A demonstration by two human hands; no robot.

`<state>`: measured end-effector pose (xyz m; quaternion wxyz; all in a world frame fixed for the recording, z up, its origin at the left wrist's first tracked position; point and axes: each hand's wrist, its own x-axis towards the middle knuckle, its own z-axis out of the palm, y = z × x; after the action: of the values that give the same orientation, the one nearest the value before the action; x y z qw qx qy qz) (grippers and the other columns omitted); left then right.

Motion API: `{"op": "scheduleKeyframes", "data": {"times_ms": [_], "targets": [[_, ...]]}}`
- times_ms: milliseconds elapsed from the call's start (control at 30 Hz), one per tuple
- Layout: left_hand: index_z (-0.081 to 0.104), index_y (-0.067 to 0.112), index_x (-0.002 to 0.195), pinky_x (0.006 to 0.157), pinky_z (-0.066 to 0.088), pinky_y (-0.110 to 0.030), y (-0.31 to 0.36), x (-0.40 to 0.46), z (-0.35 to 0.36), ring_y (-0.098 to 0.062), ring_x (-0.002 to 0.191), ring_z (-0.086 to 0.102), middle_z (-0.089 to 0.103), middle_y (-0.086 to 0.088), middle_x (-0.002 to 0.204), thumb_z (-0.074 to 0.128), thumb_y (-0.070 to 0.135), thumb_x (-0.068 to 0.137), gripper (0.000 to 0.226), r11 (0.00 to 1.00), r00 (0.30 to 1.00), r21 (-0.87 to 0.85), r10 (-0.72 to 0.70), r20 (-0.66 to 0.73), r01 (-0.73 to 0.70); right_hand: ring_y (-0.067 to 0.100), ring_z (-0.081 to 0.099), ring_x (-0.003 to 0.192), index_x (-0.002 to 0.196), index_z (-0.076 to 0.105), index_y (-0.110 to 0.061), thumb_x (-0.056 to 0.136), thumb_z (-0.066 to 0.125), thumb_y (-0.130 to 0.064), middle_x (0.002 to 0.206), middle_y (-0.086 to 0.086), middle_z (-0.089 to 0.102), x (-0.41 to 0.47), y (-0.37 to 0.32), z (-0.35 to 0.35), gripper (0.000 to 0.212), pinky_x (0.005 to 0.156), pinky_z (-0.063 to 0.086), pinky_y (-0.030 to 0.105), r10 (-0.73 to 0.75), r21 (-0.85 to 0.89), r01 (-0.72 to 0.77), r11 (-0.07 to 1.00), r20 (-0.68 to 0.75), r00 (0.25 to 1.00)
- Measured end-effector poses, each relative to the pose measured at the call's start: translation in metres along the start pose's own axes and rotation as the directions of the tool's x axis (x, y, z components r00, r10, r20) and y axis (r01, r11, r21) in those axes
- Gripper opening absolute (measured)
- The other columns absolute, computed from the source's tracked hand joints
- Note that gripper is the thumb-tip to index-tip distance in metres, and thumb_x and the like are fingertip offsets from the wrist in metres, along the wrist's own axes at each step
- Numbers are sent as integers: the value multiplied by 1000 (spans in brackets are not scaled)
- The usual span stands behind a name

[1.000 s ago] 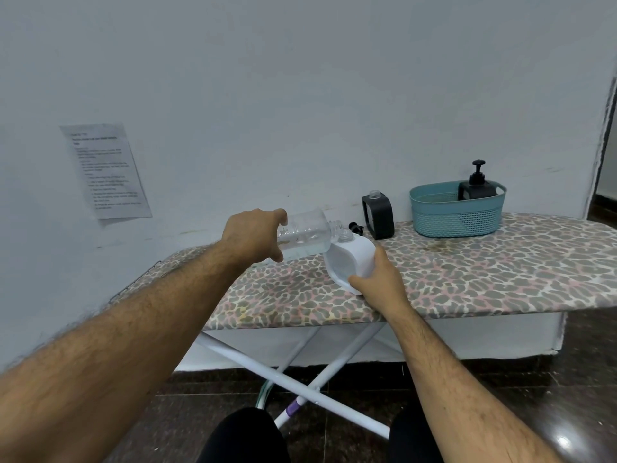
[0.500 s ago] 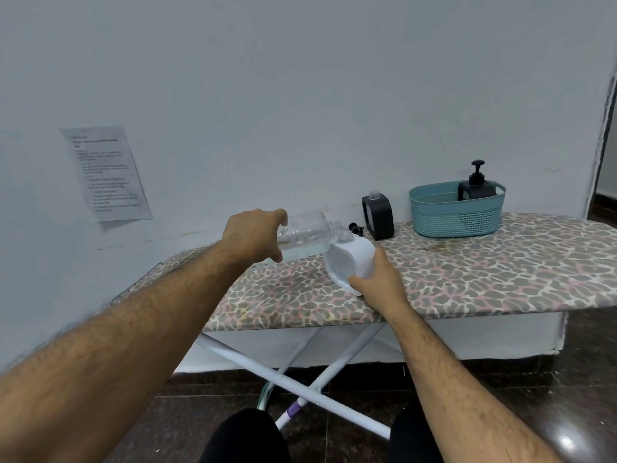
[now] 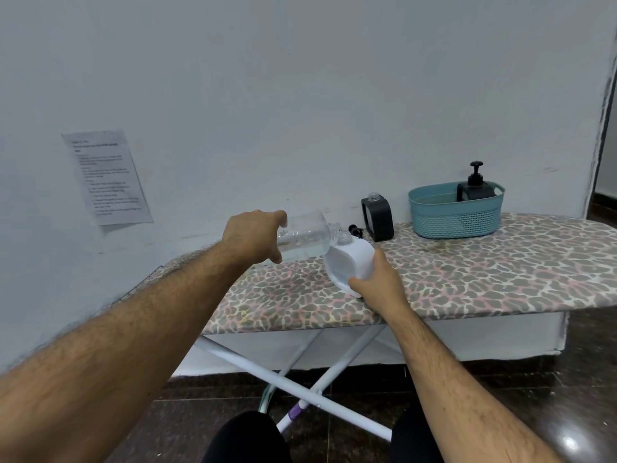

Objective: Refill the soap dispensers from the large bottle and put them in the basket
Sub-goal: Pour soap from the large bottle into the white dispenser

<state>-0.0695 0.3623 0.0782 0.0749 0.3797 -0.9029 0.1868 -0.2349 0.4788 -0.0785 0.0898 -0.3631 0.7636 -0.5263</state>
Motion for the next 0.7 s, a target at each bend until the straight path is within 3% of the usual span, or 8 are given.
{"op": "scheduleKeyframes", "data": {"times_ms": [700], "targets": [[48, 28, 132, 69, 57, -32, 1, 0, -4, -17, 71, 59, 70, 1, 109, 84, 39, 73, 70, 1000, 1000, 21, 8, 3, -9, 29, 59, 109, 144, 35, -18, 78, 73, -20, 128, 9, 57, -2, 0, -1, 75, 81, 59, 47, 4, 19, -4, 1000, 4, 1000]]}}
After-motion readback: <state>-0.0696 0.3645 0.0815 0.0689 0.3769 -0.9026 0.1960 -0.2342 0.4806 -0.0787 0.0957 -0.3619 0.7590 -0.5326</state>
